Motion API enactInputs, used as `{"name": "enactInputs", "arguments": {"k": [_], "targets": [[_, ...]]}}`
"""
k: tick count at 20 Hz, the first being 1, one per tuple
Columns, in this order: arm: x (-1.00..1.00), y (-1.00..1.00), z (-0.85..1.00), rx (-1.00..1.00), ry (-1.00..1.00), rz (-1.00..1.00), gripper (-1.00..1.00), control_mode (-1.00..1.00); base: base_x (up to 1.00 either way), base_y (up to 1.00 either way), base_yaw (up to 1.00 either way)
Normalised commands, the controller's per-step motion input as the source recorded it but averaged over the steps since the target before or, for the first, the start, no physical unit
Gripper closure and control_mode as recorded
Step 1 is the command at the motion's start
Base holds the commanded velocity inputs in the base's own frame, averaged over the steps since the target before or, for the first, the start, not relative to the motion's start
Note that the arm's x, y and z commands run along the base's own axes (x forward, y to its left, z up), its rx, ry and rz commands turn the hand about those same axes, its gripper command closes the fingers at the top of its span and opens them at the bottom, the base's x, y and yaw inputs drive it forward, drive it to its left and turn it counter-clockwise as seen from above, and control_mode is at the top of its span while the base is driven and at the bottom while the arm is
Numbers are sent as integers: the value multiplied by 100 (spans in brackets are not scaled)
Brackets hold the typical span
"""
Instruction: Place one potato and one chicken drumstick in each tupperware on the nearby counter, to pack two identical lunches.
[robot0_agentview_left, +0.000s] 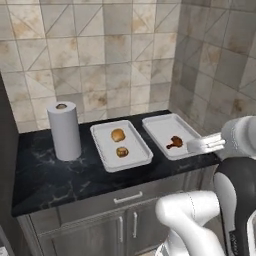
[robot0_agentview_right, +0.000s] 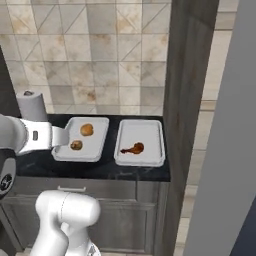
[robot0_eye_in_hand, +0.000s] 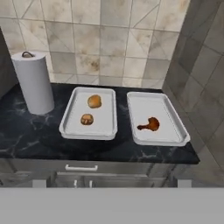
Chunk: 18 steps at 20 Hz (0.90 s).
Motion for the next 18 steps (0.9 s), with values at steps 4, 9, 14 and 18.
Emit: {"name": "enactInputs", "arguments": {"k": [4, 9, 14, 18], "targets": [[0, 0, 0, 0, 0, 0, -100, 100, -100, 0, 0], [0, 0, 0, 0, 0, 0, -100, 100, -100, 0, 0], [0, 0, 0, 0, 0, 0, -100, 100, -100, 1, 0], [0, 0, 0, 0, 0, 0, -100, 100, -100, 34, 0]]}}
